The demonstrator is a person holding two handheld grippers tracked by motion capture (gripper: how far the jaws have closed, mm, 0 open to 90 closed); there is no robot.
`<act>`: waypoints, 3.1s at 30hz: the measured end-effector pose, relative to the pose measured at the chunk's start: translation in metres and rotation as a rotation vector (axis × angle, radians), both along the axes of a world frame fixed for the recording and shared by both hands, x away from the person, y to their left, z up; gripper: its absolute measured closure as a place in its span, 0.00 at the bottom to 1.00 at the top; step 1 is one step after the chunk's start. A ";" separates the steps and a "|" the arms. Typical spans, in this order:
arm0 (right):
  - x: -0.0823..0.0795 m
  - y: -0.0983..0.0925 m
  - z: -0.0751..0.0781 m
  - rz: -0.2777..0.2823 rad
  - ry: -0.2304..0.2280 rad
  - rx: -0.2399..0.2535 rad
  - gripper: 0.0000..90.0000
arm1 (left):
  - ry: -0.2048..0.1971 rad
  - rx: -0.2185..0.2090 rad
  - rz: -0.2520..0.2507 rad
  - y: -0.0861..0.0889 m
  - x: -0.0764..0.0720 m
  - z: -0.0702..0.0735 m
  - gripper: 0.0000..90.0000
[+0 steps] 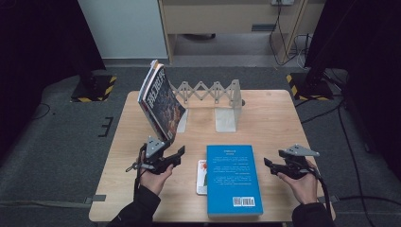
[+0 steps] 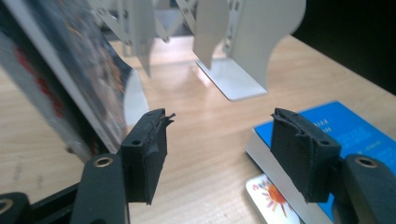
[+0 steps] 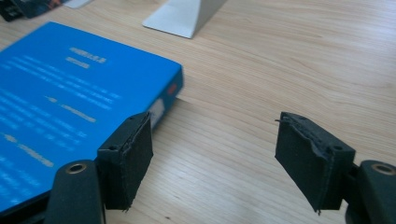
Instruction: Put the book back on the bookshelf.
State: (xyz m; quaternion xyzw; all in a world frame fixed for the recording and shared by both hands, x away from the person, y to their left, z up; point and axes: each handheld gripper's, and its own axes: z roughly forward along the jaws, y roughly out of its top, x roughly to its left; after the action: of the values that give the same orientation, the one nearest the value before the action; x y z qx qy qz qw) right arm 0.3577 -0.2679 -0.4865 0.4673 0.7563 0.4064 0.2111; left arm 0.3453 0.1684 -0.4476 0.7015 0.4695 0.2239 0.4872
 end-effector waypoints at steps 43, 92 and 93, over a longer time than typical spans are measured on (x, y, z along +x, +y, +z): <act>0.002 0.040 -0.025 0.120 0.223 0.201 0.28 | 0.307 0.005 -0.324 -0.074 0.000 -0.063 0.28; 0.015 0.043 -0.044 0.187 0.336 0.351 0.14 | 0.338 -0.049 -0.441 -0.083 0.008 -0.076 0.08; 0.016 0.043 -0.045 0.188 0.335 0.352 0.14 | 0.343 -0.046 -0.438 -0.083 0.008 -0.075 0.09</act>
State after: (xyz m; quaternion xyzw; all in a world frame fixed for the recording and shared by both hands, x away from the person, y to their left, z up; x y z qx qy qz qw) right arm 0.3735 -0.2250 -0.5313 0.4850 0.7386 0.4666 -0.0403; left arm 0.3536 0.0856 -0.5226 0.8026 0.3871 -0.0194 0.4533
